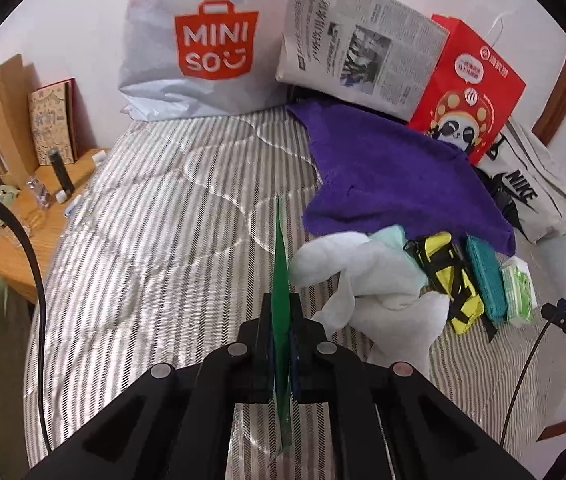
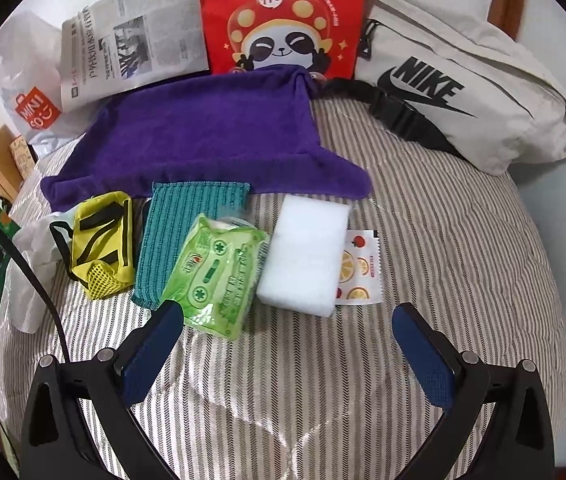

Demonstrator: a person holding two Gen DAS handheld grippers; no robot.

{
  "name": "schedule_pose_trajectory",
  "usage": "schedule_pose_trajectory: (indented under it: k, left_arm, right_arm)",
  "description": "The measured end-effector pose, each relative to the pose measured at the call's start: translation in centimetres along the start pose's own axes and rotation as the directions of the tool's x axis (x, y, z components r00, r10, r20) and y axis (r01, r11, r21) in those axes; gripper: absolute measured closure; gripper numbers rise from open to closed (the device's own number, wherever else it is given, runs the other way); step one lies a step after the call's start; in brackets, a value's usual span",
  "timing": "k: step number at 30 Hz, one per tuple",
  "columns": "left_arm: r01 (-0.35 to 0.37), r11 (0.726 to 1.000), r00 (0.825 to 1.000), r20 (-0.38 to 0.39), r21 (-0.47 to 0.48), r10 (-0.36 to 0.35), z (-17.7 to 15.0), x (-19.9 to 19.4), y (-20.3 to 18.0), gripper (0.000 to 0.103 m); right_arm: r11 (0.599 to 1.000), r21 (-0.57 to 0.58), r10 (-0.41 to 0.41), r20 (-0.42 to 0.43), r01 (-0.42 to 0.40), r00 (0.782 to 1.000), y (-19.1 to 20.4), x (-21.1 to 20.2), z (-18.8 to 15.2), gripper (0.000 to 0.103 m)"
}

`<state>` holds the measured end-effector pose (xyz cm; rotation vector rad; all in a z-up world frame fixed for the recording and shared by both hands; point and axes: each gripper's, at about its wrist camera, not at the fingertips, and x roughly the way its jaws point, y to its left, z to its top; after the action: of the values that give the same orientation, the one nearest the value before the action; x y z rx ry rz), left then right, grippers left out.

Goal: Organize soft objects
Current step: 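Grasp the green tissue pack with the right gripper while the left gripper holds the green packet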

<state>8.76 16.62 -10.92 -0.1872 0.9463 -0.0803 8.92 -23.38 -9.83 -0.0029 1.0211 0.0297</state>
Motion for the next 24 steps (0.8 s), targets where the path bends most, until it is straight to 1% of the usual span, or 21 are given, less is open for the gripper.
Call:
schedule_pose_trajectory:
  k: [4,8,10,11,14,16,18,19,21,23,24]
  left_arm:
    - [0.013,1.0,1.0,0.009,0.019,-0.014,0.0,-0.7,-0.9,0.097]
    - [0.033,0.999,0.999,0.013,0.035,-0.034,0.2,-0.8,-2.0,0.097]
    - [0.037,0.998,0.999,0.008,0.043,-0.037,0.3,-0.6,-2.4,0.097]
    - [0.035,0.998,0.999,0.009,0.047,-0.035,0.4,-0.7,-2.7,0.097]
    - [0.046,0.997,0.999,0.01,0.054,-0.047,0.3,-0.9,-3.0,0.097]
    - [0.048,0.997,0.999,0.013,0.054,-0.049,0.3,-1.0,-3.1,0.097]
    - [0.052,0.997,0.999,0.012,0.049,-0.053,0.2,-1.0,-3.1,0.097]
    - [0.057,0.997,0.998,0.011,0.046,-0.057,0.2,-1.0,-3.0,0.097]
    - [0.065,0.997,0.998,0.009,0.047,-0.065,0.0,-0.9,-3.0,0.097]
    - [0.076,0.996,0.997,0.004,0.042,-0.077,-0.1,-0.6,-3.0,0.097]
    - [0.08,0.996,0.997,0.0,0.039,-0.08,-0.2,-0.5,-3.0,0.097]
  right_arm:
    - [0.999,0.036,0.018,-0.017,-0.017,1.0,-0.7,0.4,-0.2,0.0]
    - [0.993,0.091,0.08,-0.028,-0.077,0.996,-0.5,0.7,0.0,0.0]
    - [0.988,0.101,0.12,-0.023,-0.117,0.992,0.2,0.9,0.2,0.0]
    - [0.987,0.103,0.123,-0.023,-0.12,0.992,0.6,1.0,0.3,0.001]
    - [0.986,0.097,0.14,-0.029,-0.137,0.99,2.1,1.7,0.5,0.007]
    - [0.987,0.09,0.137,-0.045,-0.133,0.989,2.9,2.4,0.7,0.016]
    - [0.99,0.075,0.121,-0.066,-0.116,0.99,3.5,3.2,0.7,0.023]
    - [0.994,0.067,0.093,-0.075,-0.089,0.993,3.9,3.6,0.7,0.024]
    - [0.996,0.059,0.073,-0.045,-0.07,0.996,4.0,3.7,0.6,0.025]
    - [0.996,0.066,0.064,-0.021,-0.063,0.998,3.7,3.4,0.5,0.034]
    - [0.996,0.062,0.071,-0.016,-0.07,0.997,3.6,3.2,0.4,0.041]
